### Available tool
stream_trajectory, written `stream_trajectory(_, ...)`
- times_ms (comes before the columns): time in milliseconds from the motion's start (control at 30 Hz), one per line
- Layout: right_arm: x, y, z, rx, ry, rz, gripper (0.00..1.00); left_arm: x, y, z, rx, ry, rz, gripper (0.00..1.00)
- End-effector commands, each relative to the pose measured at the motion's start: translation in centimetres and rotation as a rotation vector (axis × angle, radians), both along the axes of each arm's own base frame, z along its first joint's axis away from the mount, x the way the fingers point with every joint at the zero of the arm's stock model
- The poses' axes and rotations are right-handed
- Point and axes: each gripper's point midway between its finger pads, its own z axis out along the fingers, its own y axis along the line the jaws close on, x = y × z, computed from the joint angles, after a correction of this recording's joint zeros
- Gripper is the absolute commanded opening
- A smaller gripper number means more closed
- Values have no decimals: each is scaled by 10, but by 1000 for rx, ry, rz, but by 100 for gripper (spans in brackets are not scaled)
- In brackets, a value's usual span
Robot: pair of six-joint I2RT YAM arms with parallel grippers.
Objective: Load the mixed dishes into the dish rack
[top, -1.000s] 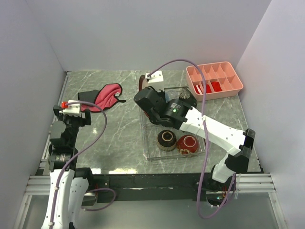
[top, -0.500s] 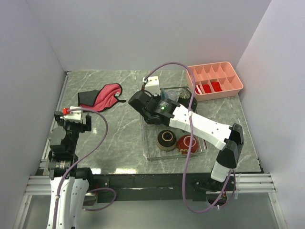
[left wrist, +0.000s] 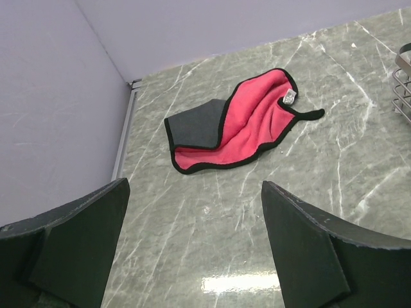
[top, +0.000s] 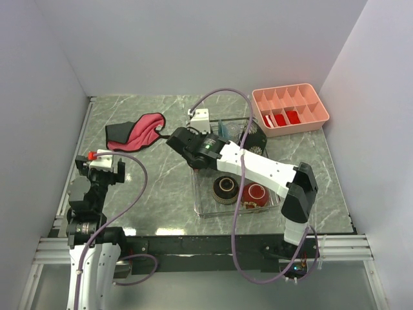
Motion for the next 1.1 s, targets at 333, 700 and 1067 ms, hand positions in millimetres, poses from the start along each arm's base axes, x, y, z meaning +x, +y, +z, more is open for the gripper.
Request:
stream_trajectory(333, -5, 37, 23, 31, -38, 194, 70, 2, -3, 14, -13, -66, -9, 90)
stream_trajectory(700, -26, 42, 24, 23, -60, 274, 62, 4, -5, 11, -17, -66, -22, 90)
stream_trajectory(1067, -28, 13, 1, -27, -31, 210, 0, 5, -3, 7, -20, -55, -11, 90)
